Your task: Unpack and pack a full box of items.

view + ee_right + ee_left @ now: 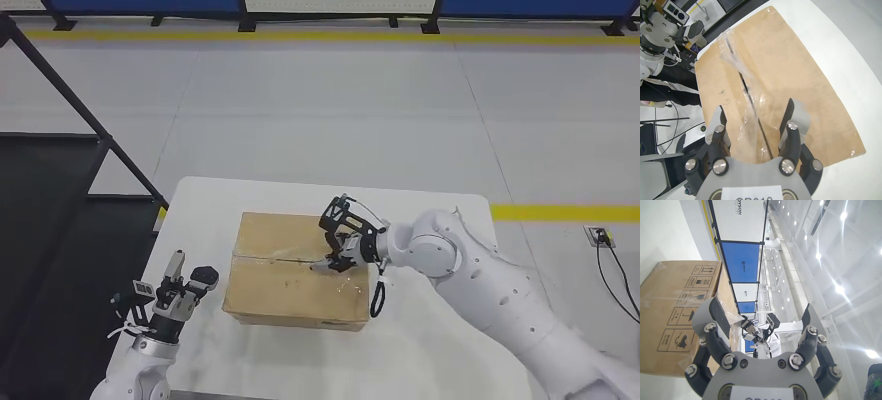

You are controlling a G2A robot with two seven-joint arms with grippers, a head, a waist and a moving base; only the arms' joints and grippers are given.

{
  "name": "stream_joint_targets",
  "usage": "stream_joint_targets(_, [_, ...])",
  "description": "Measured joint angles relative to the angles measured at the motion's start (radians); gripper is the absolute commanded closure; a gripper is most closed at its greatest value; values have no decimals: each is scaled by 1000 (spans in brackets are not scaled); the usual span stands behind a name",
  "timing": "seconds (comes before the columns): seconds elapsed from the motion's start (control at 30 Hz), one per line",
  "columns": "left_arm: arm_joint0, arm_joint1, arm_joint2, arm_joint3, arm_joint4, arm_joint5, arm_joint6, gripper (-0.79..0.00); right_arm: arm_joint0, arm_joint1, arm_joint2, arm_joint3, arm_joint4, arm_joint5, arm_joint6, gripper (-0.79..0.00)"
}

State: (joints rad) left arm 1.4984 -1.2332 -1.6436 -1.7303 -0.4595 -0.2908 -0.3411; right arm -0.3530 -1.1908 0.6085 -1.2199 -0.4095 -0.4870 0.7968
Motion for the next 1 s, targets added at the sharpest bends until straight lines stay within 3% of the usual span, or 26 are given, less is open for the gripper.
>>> stream_joint_targets(0.17, [0,-1,-1,1,-1,-4,-2,-785,2,-15,-14,-6,-16,11,1,0])
stream_joint_targets(0.4, [6,-1,-8,0,-7,-12,-9,-785,-5,-22,-2,-35,-69,49,-24,0])
stream_joint_targets(0.57, [12,-1,-13,-1,-13,-20,-15,-785,-36,-17,-9,-128,-257,116,-84,0])
stream_joint_targets(0.73, [16,-1,-17,0,-17,-24,-21,-785,-99,2,14,-242,-434,145,-147,0])
stream_joint_targets(1.0, [16,-2,-13,-3,-13,-26,-27,-785,-206,42,121,-374,-562,162,-204,0])
